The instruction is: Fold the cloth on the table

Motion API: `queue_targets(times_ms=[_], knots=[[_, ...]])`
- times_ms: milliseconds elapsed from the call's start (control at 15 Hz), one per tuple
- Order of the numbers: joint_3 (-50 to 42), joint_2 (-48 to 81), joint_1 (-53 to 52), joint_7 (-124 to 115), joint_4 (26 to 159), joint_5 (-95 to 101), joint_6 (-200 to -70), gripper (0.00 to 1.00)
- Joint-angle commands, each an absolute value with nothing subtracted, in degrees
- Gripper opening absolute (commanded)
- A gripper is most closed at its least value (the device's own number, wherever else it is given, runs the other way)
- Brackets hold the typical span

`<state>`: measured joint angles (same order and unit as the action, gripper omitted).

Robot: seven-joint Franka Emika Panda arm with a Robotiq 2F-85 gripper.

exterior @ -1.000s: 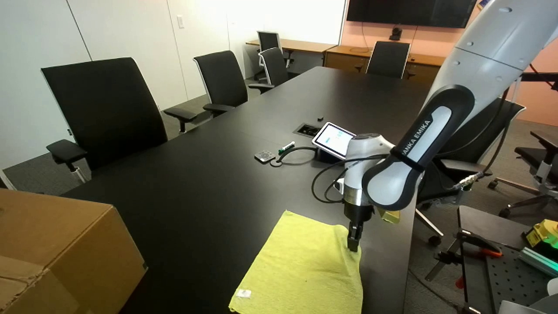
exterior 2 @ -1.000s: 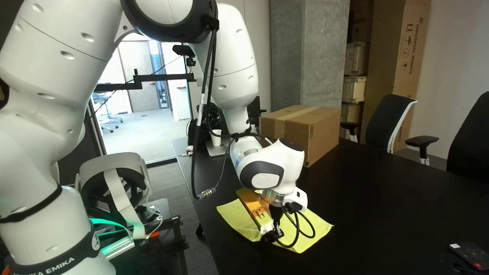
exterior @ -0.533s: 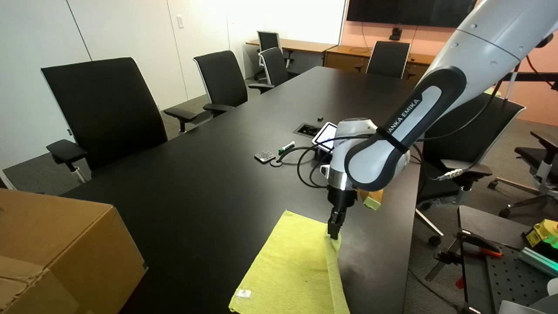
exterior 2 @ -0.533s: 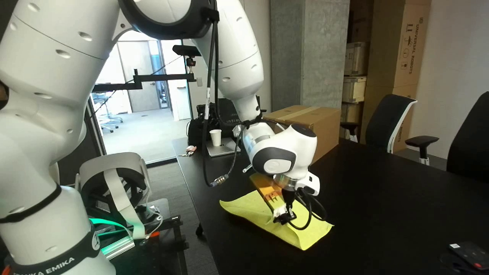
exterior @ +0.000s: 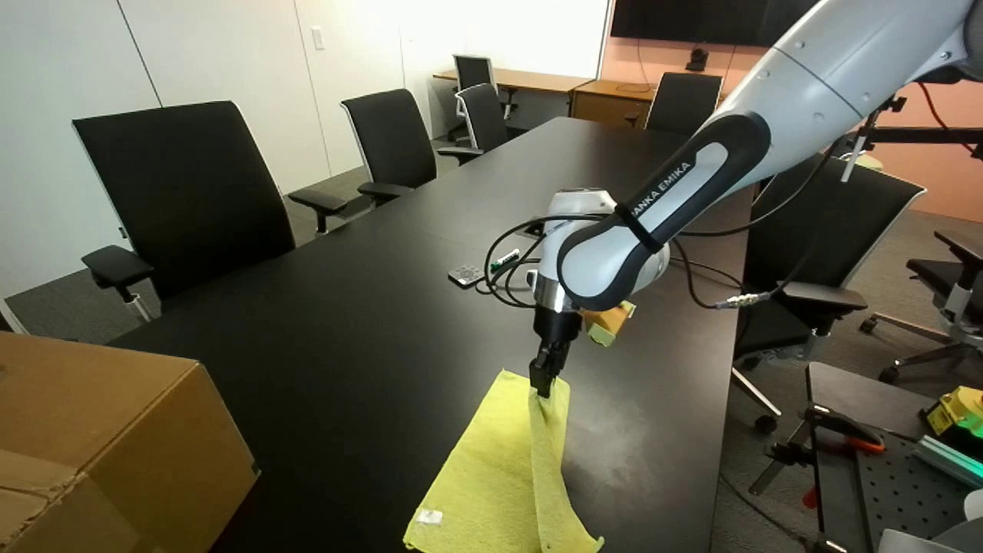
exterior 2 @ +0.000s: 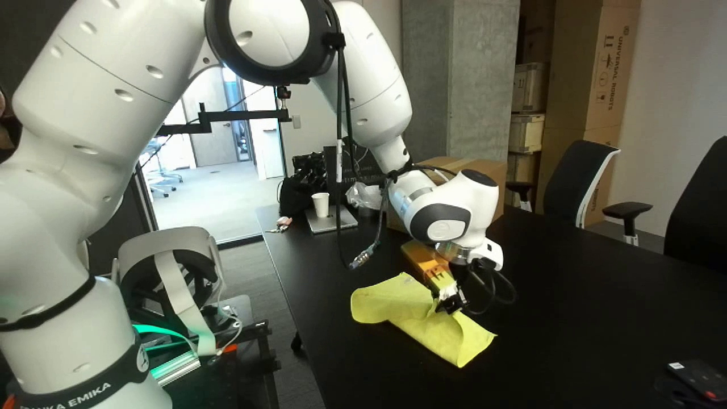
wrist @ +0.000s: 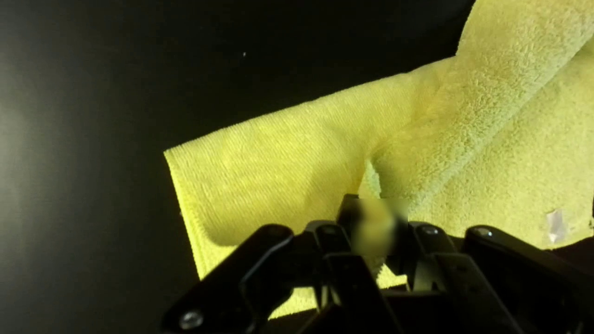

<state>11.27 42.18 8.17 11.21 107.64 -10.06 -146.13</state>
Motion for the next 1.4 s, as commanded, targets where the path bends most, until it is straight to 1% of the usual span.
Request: queue_targets(times_ms=[0, 200, 267, 333, 400, 467, 733, 867, 933, 1000, 1333], knots=[[7.68, 47.35, 4.22, 7.26, 97.94, -8.84, -142.18, 0.03], [6.25, 49.69, 2.76, 5.3, 93.41, -8.72, -140.55, 0.03], [6.03, 50.19, 2.54, 4.92, 92.43, -8.85, -140.74, 0.08], [6.16, 49.57, 2.55, 4.69, 92.05, -9.17, -140.61, 0.36], [6.22, 49.63, 2.58, 4.48, 91.44, -9.39, -141.06, 0.37], [6.37, 49.11, 2.62, 4.45, 91.25, -9.47, -141.49, 0.43], [6.46, 45.81, 2.04, 4.28, 93.51, -9.04, -140.94, 0.74], [6.86, 44.13, 1.47, 5.26, 96.26, -8.43, -137.56, 0.88], [6.97, 43.44, 0.97, 5.93, 97.56, -7.89, -135.8, 0.96], [7.27, 42.83, 0.51, 7.02, 98.99, -7.28, -133.84, 0.99], [7.87, 41.92, -3.5, 10.4, 103.58, -1.47, -127.13, 1.0]])
